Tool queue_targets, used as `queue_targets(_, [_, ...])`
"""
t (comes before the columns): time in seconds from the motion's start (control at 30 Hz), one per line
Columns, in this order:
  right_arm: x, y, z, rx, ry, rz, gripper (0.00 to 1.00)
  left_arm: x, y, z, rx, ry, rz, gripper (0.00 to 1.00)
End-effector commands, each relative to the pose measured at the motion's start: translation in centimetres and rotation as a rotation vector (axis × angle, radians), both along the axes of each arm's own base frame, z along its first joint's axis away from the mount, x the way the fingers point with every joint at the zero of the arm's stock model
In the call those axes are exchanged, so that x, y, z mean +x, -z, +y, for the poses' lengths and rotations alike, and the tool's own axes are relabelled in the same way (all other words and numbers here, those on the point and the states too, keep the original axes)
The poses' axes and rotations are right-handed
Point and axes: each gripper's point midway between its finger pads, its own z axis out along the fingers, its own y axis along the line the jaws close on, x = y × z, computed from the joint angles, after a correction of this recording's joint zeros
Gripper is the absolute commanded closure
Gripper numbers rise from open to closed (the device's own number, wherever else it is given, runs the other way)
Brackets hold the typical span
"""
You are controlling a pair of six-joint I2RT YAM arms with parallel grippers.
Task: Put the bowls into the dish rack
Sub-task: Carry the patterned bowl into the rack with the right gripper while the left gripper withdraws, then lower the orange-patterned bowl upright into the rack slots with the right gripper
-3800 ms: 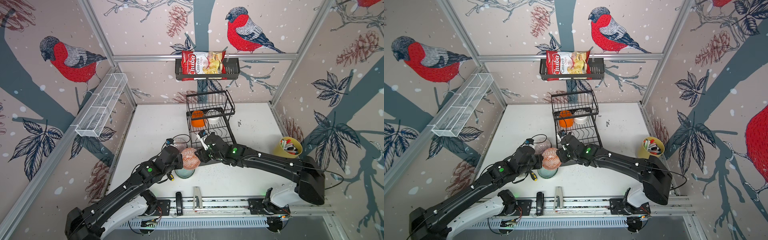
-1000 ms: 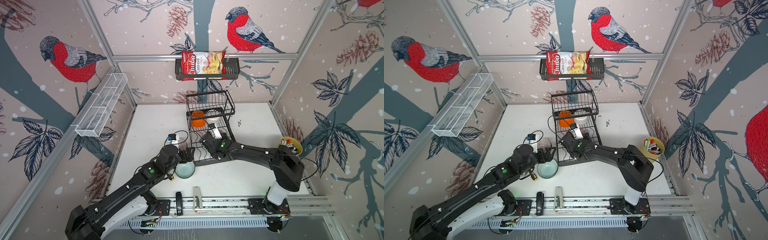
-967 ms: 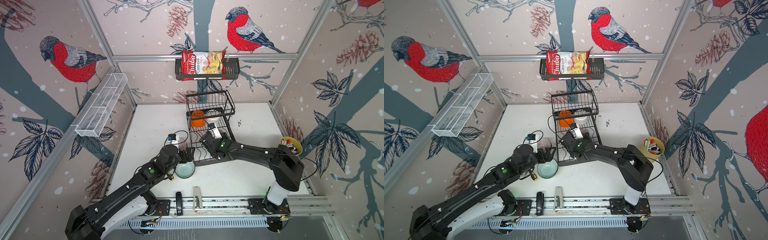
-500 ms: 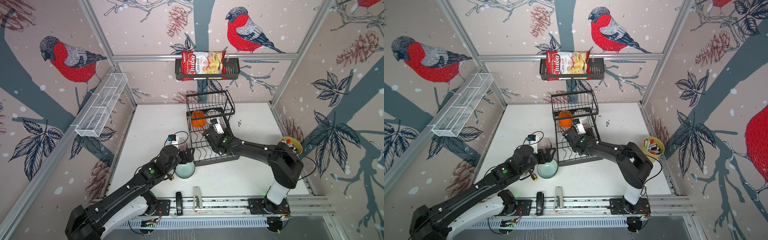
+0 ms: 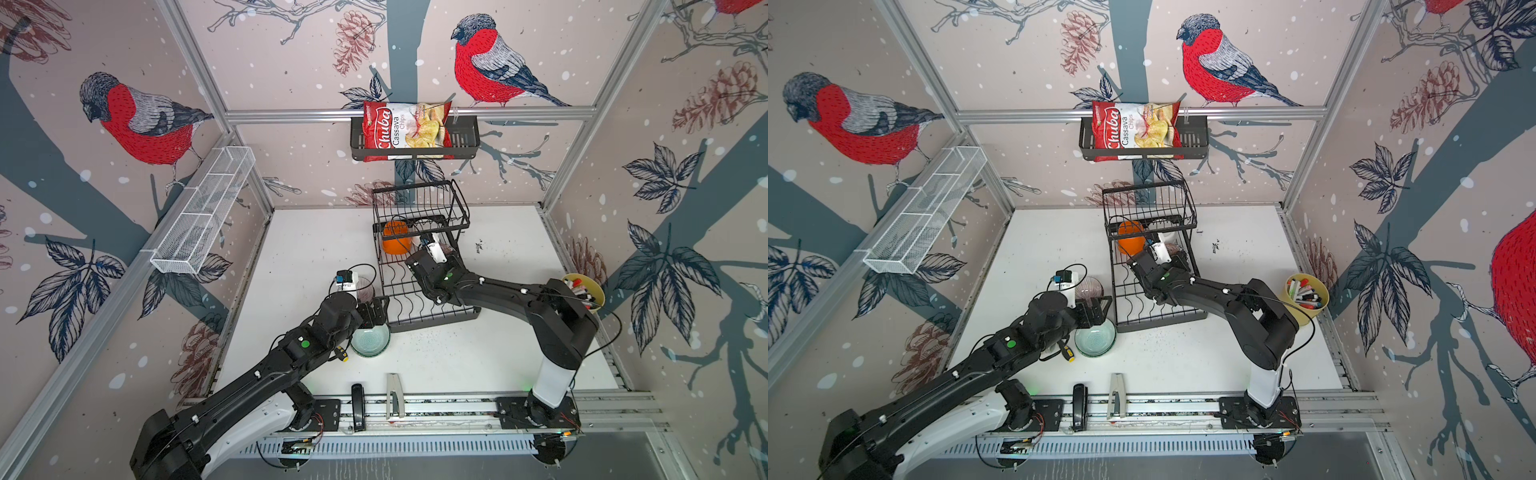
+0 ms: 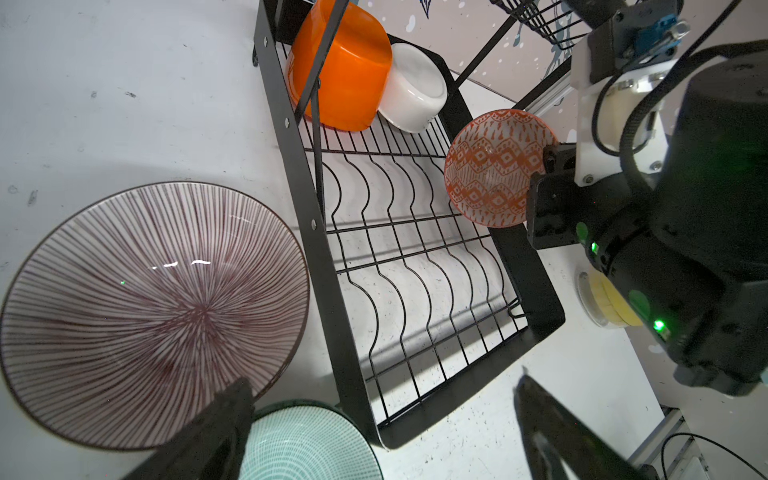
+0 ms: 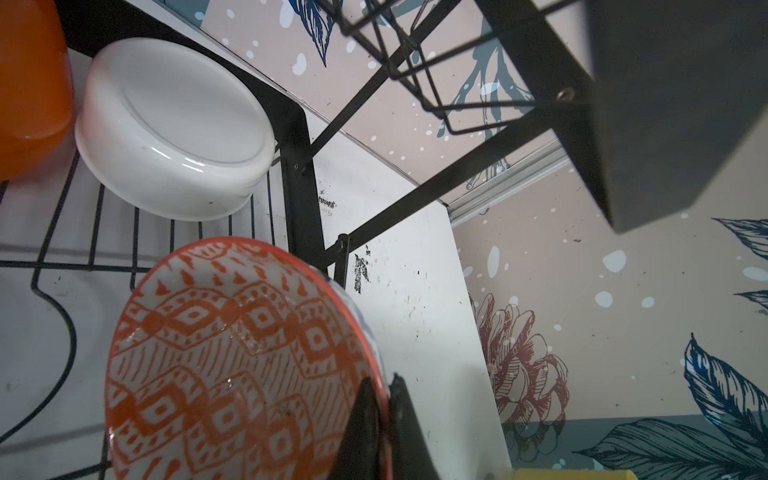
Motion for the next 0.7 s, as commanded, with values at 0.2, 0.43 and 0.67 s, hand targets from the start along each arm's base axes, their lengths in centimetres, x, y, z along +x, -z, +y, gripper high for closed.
queue_targets(0.2, [1.1, -0.3, 0.3, -0.042, 0.034, -0.052, 1.00, 0.4, -0.9, -0.1, -0.027, -0.003, -0.049, 0.03])
queue_targets(0.43, [1.5, 0.6, 0.4, -0.064, 0.044, -0.047, 1.00, 0.4, -0.8, 0.1, -0.029, -0.008, -0.052, 0.03])
queue_targets(0.67, [2.0, 1.4, 0.1, -0.086, 0.065, -0.046, 1.00, 0.4, -0.8, 0.3, -0.032, -0.011, -0.052, 0.03])
